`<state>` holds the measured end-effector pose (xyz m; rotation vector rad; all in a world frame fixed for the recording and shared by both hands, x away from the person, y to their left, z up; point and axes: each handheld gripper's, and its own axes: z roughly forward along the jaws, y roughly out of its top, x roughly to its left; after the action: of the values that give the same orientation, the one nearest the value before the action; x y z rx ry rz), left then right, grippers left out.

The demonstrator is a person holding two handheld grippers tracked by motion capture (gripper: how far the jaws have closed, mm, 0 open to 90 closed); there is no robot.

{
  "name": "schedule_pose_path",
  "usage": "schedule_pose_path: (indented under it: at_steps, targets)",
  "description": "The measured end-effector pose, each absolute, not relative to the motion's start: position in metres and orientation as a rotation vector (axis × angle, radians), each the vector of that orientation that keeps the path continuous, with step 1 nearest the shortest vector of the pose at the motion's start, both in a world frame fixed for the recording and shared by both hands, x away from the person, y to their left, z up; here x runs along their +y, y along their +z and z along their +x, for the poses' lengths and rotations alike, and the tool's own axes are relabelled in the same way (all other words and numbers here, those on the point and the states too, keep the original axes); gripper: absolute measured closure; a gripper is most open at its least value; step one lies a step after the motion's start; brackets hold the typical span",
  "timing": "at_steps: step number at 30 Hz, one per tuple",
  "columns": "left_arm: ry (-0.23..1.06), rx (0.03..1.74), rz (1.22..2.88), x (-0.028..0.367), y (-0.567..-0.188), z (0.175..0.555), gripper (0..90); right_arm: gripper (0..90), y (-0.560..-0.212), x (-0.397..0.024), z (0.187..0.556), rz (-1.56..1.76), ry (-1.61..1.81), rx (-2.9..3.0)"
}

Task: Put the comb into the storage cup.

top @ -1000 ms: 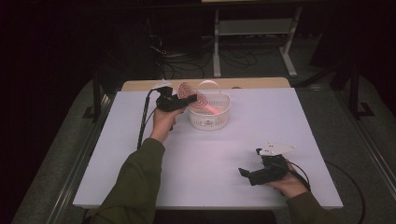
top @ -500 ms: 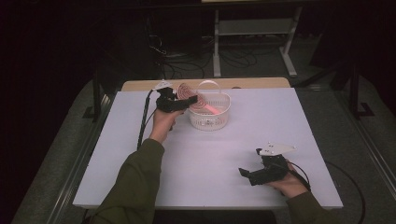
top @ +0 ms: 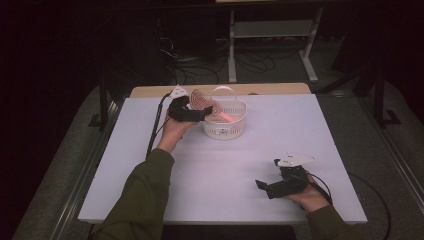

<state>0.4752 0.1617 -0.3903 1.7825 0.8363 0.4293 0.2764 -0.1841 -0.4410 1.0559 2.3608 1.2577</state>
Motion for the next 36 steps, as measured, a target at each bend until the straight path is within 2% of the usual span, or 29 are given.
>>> schedule_pose_path:
  at_steps: [36]
  targets:
    - [0.469, 0.742, 1.865, 0.180, -0.378, 0.449, 0.0, 0.0, -0.441, -0.186, 0.274, 1.071, 1.252, 2.349]
